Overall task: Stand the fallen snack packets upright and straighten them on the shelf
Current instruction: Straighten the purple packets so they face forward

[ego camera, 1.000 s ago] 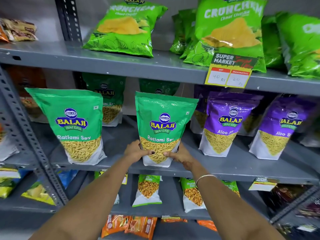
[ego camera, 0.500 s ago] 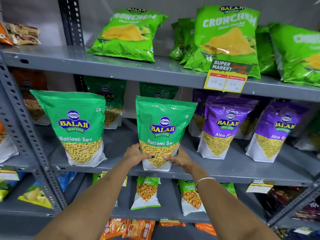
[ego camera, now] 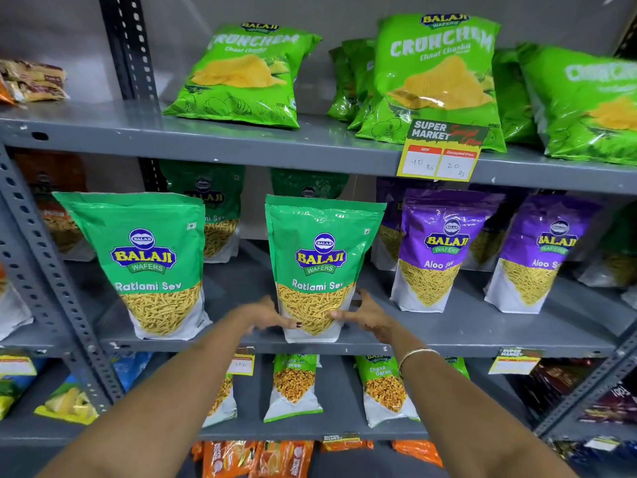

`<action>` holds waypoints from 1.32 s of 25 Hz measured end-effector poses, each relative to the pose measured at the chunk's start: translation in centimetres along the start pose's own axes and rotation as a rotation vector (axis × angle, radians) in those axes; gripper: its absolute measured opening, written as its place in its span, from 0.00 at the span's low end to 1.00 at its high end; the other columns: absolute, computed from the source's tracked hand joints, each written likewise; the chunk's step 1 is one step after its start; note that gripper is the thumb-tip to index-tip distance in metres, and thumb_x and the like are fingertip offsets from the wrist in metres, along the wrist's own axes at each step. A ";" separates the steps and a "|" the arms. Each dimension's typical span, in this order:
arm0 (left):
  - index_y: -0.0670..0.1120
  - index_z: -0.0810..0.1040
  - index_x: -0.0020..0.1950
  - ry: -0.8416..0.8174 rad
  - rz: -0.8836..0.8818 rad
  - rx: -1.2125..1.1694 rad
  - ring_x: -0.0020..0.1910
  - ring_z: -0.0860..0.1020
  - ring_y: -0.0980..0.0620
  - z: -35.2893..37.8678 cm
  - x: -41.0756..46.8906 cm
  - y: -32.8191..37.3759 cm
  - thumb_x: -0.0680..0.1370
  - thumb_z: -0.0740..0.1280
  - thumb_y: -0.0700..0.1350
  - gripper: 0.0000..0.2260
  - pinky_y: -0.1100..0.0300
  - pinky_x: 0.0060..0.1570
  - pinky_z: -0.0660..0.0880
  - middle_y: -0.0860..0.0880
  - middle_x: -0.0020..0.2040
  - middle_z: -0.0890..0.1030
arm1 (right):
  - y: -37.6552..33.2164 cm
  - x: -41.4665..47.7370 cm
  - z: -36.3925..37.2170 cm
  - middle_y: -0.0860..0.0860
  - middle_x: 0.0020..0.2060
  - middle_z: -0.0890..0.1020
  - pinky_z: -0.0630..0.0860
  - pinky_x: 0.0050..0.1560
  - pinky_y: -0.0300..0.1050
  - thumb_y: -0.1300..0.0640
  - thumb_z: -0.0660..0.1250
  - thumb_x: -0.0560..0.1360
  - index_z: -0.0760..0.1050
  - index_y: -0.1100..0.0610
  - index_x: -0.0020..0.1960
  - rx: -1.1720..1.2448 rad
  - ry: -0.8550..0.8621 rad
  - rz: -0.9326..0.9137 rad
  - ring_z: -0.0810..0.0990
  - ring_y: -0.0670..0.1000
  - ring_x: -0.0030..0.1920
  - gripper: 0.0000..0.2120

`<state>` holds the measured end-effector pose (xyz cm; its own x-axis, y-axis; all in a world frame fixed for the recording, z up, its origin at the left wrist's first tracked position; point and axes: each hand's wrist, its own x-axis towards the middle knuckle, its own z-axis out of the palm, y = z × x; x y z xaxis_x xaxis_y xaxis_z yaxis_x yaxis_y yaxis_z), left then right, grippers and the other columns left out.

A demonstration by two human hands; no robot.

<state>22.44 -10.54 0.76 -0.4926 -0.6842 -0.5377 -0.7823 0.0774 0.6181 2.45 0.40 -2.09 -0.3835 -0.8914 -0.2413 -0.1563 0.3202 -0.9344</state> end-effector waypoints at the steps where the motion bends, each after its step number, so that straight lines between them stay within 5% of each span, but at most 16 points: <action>1: 0.41 0.57 0.74 -0.081 -0.114 0.146 0.58 0.75 0.47 -0.7 -0.2 0.4 0.71 0.70 0.54 0.38 0.52 0.62 0.70 0.43 0.66 0.71 | 0.3 -0.2 -0.9 0.55 0.69 0.68 0.69 0.64 0.49 0.57 0.75 0.66 0.54 0.59 0.73 -0.022 0.057 0.020 0.69 0.55 0.67 0.43; 3: 0.40 0.68 0.65 -0.283 -0.259 0.391 0.47 0.76 0.49 -1.1 -1.1 2.0 0.74 0.65 0.56 0.27 0.53 0.58 0.71 0.45 0.54 0.76 | 1.1 -0.7 -3.5 0.57 0.65 0.69 0.70 0.56 0.42 0.55 0.75 0.67 0.56 0.63 0.72 -0.103 0.195 0.043 0.71 0.54 0.62 0.41; 4: 0.40 0.71 0.58 -0.390 -0.293 0.446 0.52 0.77 0.48 -0.5 -1.5 3.3 0.75 0.63 0.56 0.21 0.52 0.62 0.70 0.44 0.54 0.77 | 1.6 -1.0 -5.1 0.57 0.61 0.71 0.69 0.50 0.39 0.55 0.74 0.68 0.59 0.64 0.70 -0.144 0.261 0.062 0.73 0.53 0.57 0.39; 6: 0.38 0.69 0.61 -0.500 -0.260 0.480 0.67 0.72 0.44 2.1 -1.6 6.1 0.78 0.58 0.55 0.21 0.49 0.68 0.66 0.39 0.65 0.74 | 2.9 -1.1 -8.8 0.55 0.54 0.71 0.70 0.43 0.39 0.53 0.75 0.67 0.61 0.66 0.68 -0.215 0.364 0.112 0.74 0.51 0.49 0.38; 7: 0.37 0.65 0.67 -0.523 -0.224 0.446 0.70 0.68 0.43 4.0 -1.7 7.8 0.79 0.56 0.54 0.25 0.48 0.70 0.64 0.38 0.71 0.69 | 3.6 -1.0 -10.6 0.55 0.55 0.72 0.72 0.48 0.43 0.52 0.75 0.66 0.61 0.67 0.67 -0.246 0.411 0.121 0.74 0.53 0.51 0.38; 11: 0.37 0.61 0.72 -0.203 0.053 0.162 0.58 0.75 0.49 11.5 1.3 13.9 0.77 0.62 0.52 0.29 0.52 0.65 0.70 0.38 0.73 0.65 | 5.6 0.2 -17.4 0.63 0.66 0.68 0.64 0.69 0.53 0.49 0.77 0.63 0.60 0.68 0.68 -0.344 0.526 0.127 0.65 0.61 0.68 0.44; 14: 0.39 0.54 0.75 0.134 0.183 0.028 0.73 0.63 0.46 15.5 4.8 17.6 0.73 0.69 0.51 0.38 0.56 0.66 0.66 0.42 0.76 0.59 | 6.4 2.4 -21.5 0.61 0.70 0.64 0.60 0.72 0.51 0.51 0.79 0.61 0.55 0.67 0.71 -0.255 0.413 0.034 0.60 0.59 0.72 0.49; 16: 0.38 0.54 0.75 0.238 0.208 -0.185 0.74 0.62 0.47 17.5 6.9 19.0 0.71 0.73 0.45 0.40 0.57 0.69 0.62 0.42 0.76 0.60 | 6.9 4.1 -23.3 0.59 0.71 0.64 0.63 0.72 0.53 0.53 0.81 0.57 0.54 0.65 0.72 -0.104 0.260 -0.025 0.63 0.57 0.72 0.54; 18: 0.41 0.64 0.70 0.261 0.229 -0.410 0.66 0.71 0.47 18.5 8.5 19.7 0.64 0.77 0.43 0.38 0.55 0.65 0.68 0.42 0.71 0.70 | 7.5 5.6 -24.3 0.57 0.68 0.70 0.73 0.65 0.49 0.55 0.82 0.54 0.60 0.63 0.69 0.030 0.123 -0.015 0.71 0.54 0.66 0.50; 21: 0.42 0.71 0.61 0.327 0.215 -0.579 0.60 0.77 0.45 20.0 10.1 19.6 0.55 0.78 0.48 0.36 0.47 0.63 0.73 0.42 0.63 0.78 | 7.4 5.5 -24.6 0.58 0.61 0.77 0.77 0.57 0.44 0.69 0.76 0.63 0.68 0.59 0.60 0.145 -0.008 -0.085 0.77 0.53 0.57 0.30; 23: 0.42 0.71 0.60 0.378 0.205 -0.627 0.59 0.78 0.44 20.5 9.9 19.7 0.55 0.78 0.47 0.35 0.48 0.61 0.75 0.41 0.60 0.79 | 7.6 5.2 -24.7 0.59 0.61 0.77 0.77 0.59 0.48 0.72 0.75 0.62 0.68 0.60 0.60 0.183 0.001 -0.114 0.77 0.56 0.60 0.30; 25: 0.41 0.72 0.59 0.399 0.196 -0.620 0.57 0.79 0.43 21.0 8.6 19.9 0.50 0.77 0.50 0.39 0.48 0.60 0.76 0.42 0.58 0.80 | 8.1 4.6 -24.6 0.59 0.60 0.78 0.79 0.51 0.39 0.73 0.75 0.61 0.67 0.64 0.62 0.189 -0.005 -0.133 0.77 0.55 0.58 0.32; 27: 0.41 0.73 0.60 0.405 0.195 -0.567 0.56 0.79 0.45 21.2 7.2 19.8 0.48 0.77 0.51 0.42 0.50 0.58 0.76 0.43 0.58 0.81 | 8.3 3.3 -24.4 0.59 0.61 0.78 0.80 0.53 0.42 0.63 0.81 0.57 0.68 0.64 0.64 0.126 -0.004 -0.116 0.78 0.55 0.58 0.39; 29: 0.41 0.73 0.60 0.404 0.187 -0.526 0.56 0.79 0.46 21.5 5.6 19.6 0.52 0.79 0.47 0.37 0.53 0.57 0.75 0.43 0.58 0.81 | 8.8 2.1 -24.3 0.56 0.61 0.79 0.77 0.61 0.50 0.54 0.83 0.51 0.69 0.60 0.63 0.068 0.010 -0.106 0.77 0.55 0.61 0.44; 33: 0.40 0.73 0.60 0.441 0.188 -0.466 0.56 0.79 0.46 22.3 3.6 18.7 0.63 0.78 0.40 0.27 0.57 0.54 0.73 0.44 0.57 0.81 | 8.9 -0.6 -24.0 0.52 0.58 0.76 0.72 0.62 0.46 0.62 0.79 0.61 0.67 0.60 0.65 0.014 0.056 -0.087 0.74 0.50 0.58 0.37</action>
<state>-2.50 4.64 -2.39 -0.3250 -0.9297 -0.1730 -0.4033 -0.0293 0.9146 -20.52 11.46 -4.00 -0.4190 -0.8964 -0.1445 -0.1790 0.2376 -0.9547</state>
